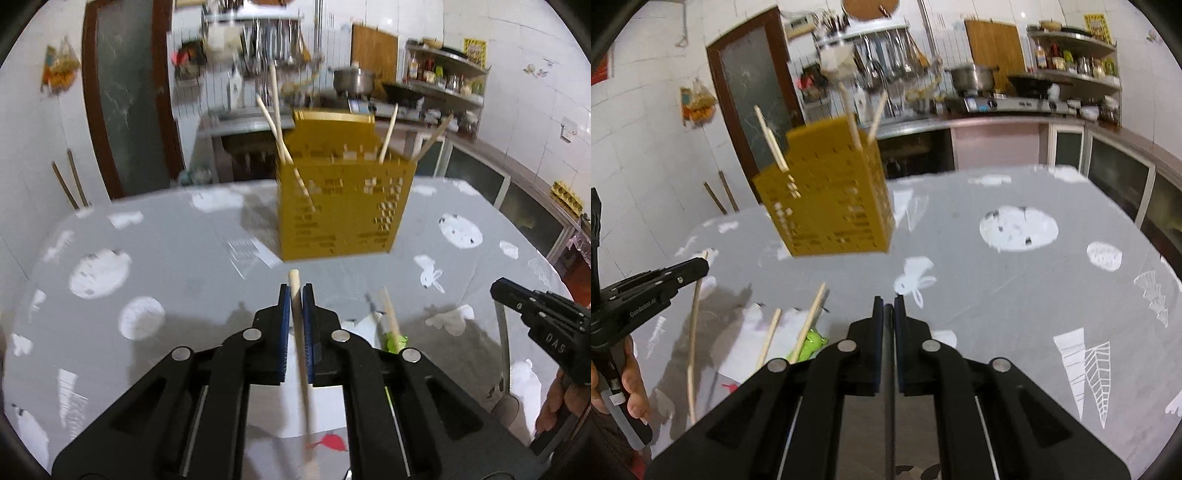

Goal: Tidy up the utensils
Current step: 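Lift both held utensils and carry them above the yellow caddy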

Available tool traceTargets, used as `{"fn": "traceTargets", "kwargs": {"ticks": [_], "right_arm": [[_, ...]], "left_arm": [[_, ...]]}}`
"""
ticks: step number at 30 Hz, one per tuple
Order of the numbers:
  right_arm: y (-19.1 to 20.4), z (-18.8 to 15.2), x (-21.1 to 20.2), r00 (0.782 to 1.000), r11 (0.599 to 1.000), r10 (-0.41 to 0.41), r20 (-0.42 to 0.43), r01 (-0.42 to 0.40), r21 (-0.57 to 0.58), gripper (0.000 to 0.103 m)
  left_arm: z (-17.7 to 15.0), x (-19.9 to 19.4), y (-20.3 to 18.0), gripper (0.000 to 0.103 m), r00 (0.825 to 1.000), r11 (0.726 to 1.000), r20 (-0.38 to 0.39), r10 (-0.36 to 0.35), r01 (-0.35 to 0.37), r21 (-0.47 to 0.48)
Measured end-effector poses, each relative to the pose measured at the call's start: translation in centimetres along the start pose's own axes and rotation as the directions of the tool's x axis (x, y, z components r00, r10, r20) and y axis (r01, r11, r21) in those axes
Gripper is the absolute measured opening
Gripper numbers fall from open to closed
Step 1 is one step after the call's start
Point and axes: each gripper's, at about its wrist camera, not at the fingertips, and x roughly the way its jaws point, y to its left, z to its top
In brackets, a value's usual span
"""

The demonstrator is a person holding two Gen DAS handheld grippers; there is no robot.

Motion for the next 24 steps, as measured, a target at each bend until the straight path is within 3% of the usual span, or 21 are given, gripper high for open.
{"fn": "traceTargets", "kwargs": {"ticks": [7, 24], "right_arm": [[0.8, -0.3, -2.6, 0.993, 0.999, 0.030, 0.111, -0.027, -0.028, 0.006], [2.9, -0.9, -7.2, 0.960, 0.996, 0.065, 0.273, -0.047, -0.072, 0.006]], "left_arm": [[-0.4, -4.4, 1.9, 0.005, 0.992, 1.000, 0.125, -0.004, 0.008, -0.027], [-2.4, -8.2, 4.5, 0.005, 0.974, 0.994, 0.226, -0.011, 0.036, -0.107]]}}
